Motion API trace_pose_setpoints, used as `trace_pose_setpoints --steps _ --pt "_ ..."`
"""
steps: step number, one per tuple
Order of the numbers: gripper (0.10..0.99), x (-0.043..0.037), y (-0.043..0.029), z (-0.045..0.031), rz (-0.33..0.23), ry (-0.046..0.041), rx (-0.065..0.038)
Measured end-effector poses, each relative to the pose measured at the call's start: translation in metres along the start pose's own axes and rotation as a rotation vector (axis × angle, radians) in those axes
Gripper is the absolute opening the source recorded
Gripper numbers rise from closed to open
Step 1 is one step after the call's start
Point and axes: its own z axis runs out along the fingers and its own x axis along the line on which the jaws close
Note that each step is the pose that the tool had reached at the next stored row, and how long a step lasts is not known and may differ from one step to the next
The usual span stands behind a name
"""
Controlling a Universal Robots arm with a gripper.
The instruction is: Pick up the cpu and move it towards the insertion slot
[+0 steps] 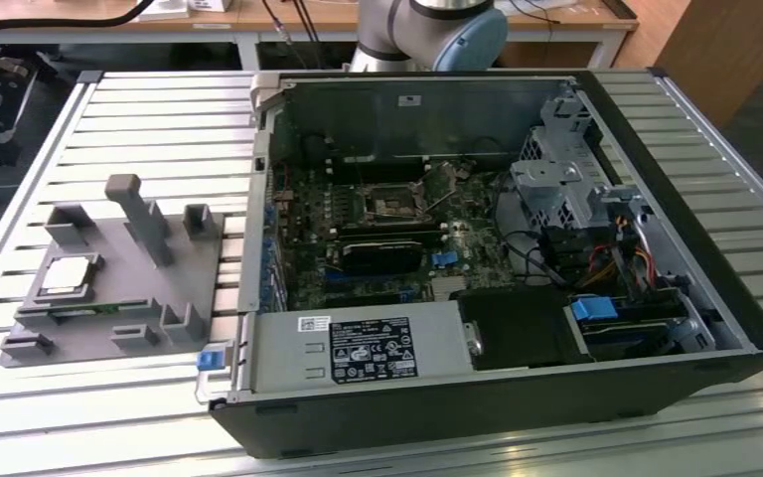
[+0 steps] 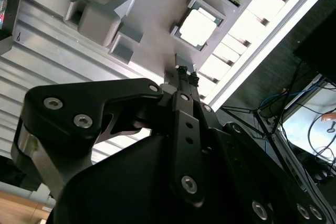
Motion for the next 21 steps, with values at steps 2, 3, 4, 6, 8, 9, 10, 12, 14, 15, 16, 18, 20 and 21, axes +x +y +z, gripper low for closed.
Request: trace_pose_setpoints --steps 2,3,4,6,8,9,10,12,14,15,16,18,20,21 --pt "0.106 0.0001 -0.0003 0.0 0.0 0.0 0.0" --pt "0.106 0.0001 -0.0007 0.0 0.0 0.0 0.0" --pt "0.106 0.0001 -0.0012 0.0001 0.0 -0.0001 0.0" --pt "0.106 0.0 -0.0023 0.0003 0.0 -0.0001 0.0" --pt "0.106 0.0001 -0.0027 0.0009 0.0 -0.0001 0.001" --pt "0.106 0.0 -0.0027 0.0012 0.0 0.0001 0.002" --pt "0.106 0.0 -0.0028 0.0018 0.0 0.0001 0.003" --pt "0.106 0.0001 -0.003 0.0031 0.0 0.0 0.003" --pt "0.106 0.0002 -0.003 0.0043 0.0 0.0 0.004" --pt "0.106 0.0003 -0.0031 0.0049 0.0 0.0 0.004" --pt "0.106 0.0004 -0.0033 0.0053 0.0 0.0001 0.004" --pt "0.169 0.0007 -0.0037 0.0061 0.0 0.0002 0.004" --pt "0.231 0.0008 -0.004 0.007 0.0 0.0 0.004" --pt "0.294 0.0009 -0.0042 0.0074 0.0 0.0 0.004"
